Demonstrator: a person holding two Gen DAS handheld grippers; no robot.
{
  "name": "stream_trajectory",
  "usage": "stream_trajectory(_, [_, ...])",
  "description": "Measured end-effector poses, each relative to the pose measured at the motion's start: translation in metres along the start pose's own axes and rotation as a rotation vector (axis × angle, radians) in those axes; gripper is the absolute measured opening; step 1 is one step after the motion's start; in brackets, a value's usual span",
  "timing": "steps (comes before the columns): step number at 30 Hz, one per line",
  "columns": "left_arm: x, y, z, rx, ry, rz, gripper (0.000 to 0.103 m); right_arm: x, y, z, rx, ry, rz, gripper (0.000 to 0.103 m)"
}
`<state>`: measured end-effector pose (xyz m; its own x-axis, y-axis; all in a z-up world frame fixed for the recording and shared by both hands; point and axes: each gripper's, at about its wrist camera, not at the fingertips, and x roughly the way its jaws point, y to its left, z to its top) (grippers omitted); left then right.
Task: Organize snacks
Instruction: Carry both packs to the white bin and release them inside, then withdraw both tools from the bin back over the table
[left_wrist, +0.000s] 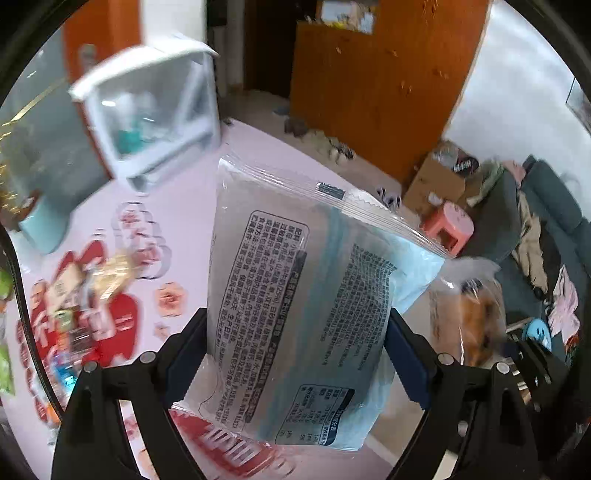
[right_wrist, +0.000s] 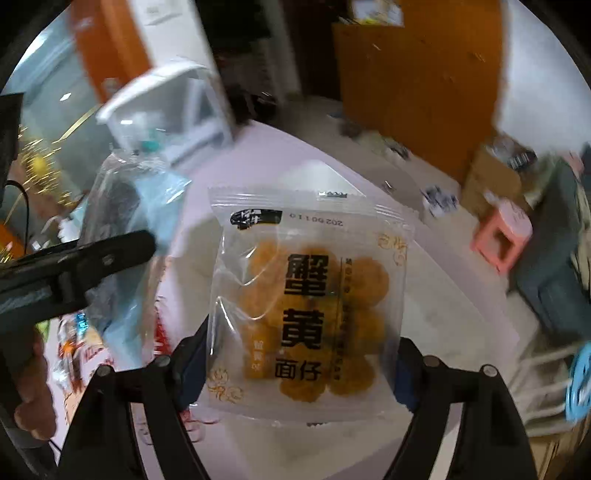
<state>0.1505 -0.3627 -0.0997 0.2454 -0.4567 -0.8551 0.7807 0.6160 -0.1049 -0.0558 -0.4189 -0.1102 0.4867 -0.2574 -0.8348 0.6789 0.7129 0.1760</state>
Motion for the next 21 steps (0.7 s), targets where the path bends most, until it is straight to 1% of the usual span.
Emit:
stream_trajectory(3, [0.054, -0.027, 0.008, 0.027, 0.063, 0.007, 0.09, 0.024, -0.023, -0.003, 0.047, 0.064, -0.008, 0.083])
stream_trajectory(5, [0.074, -0.045, 0.006, 0.043, 0.098, 0.01, 0.091, 0.036, -0.028, -0.005, 0.04, 0.077, -0.026, 0.085])
stream_trajectory(7, [0.097, -0.053, 0.007, 0.051, 0.16, 0.01, 0.093, 0.042, -0.028, -0.006, 0.03, 0.075, -0.041, 0.087])
stream_trajectory(9, [0.11, -0.058, 0.006, 0.051, 0.175, 0.01, 0.098, 0.04, -0.028, -0.009, 0.033, 0.044, -0.044, 0.101])
stream_trajectory(10, [0.112, -0.058, 0.006, 0.049, 0.164, 0.006, 0.103, 0.035, -0.03, -0.01, 0.037, 0.02, -0.036, 0.103])
stream_trajectory(12, [0.104, -0.064, 0.002, 0.037, 0.133, -0.016, 0.103, 0.029, -0.032, -0.009, 0.044, -0.018, -0.02, 0.103])
stream_trajectory(15, [0.084, -0.066, 0.006, 0.041, 0.095, -0.044, 0.103, 0.021, -0.035, -0.008, 0.045, -0.042, -0.013, 0.103])
stream_trajectory(19, [0.05, -0.069, 0.005, 0.074, 0.023, -0.034, 0.103, 0.011, -0.035, -0.01, 0.051, -0.051, 0.011, 0.103])
stream_trajectory(21, [0.037, -0.07, 0.005, 0.074, 0.005, -0.025, 0.103, 0.007, -0.036, -0.014, 0.062, -0.051, 0.034, 0.103])
